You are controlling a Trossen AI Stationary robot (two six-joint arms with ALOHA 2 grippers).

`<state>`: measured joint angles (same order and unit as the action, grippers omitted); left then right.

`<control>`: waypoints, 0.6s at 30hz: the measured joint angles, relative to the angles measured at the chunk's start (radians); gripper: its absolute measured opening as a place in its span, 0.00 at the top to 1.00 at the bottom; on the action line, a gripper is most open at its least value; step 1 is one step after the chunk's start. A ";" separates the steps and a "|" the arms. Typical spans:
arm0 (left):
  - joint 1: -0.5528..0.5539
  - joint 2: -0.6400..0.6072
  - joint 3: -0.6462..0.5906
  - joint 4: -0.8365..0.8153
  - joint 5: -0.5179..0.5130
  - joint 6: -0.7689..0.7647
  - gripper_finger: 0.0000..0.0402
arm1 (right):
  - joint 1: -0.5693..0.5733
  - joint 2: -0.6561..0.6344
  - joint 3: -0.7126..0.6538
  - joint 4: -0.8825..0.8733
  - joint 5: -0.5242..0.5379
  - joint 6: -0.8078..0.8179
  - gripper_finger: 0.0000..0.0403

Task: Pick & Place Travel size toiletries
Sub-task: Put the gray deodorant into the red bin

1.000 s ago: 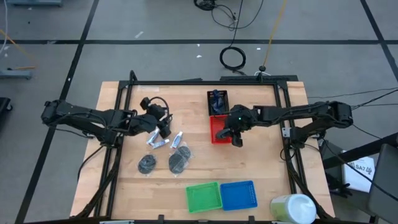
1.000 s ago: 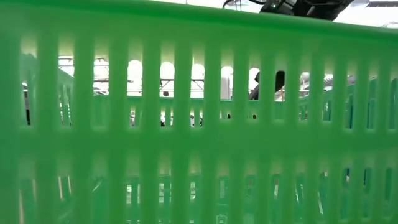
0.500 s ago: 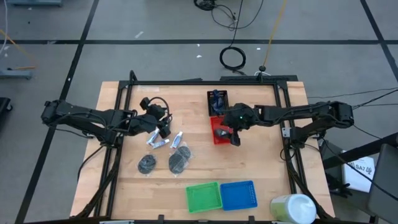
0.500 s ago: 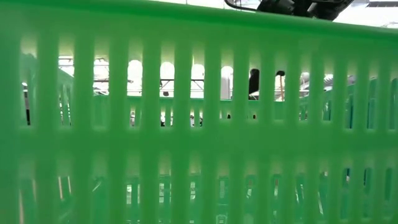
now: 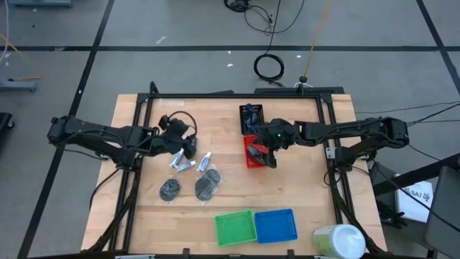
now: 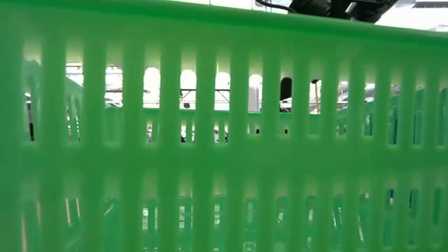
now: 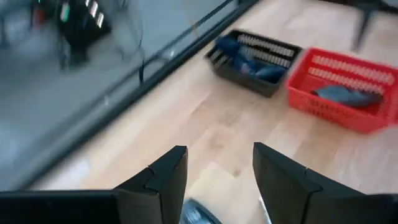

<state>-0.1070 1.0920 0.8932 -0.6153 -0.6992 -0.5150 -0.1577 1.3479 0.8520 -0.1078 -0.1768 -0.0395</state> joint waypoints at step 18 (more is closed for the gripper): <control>0.156 0.393 -0.001 -0.237 0.373 -0.550 0.20 | 0.000 0.000 0.000 0.038 -0.002 -0.011 0.32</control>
<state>0.0487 1.4851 0.8921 -0.8528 -0.3261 -1.0645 -0.1577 1.3479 0.8520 -0.0700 -0.1791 -0.0500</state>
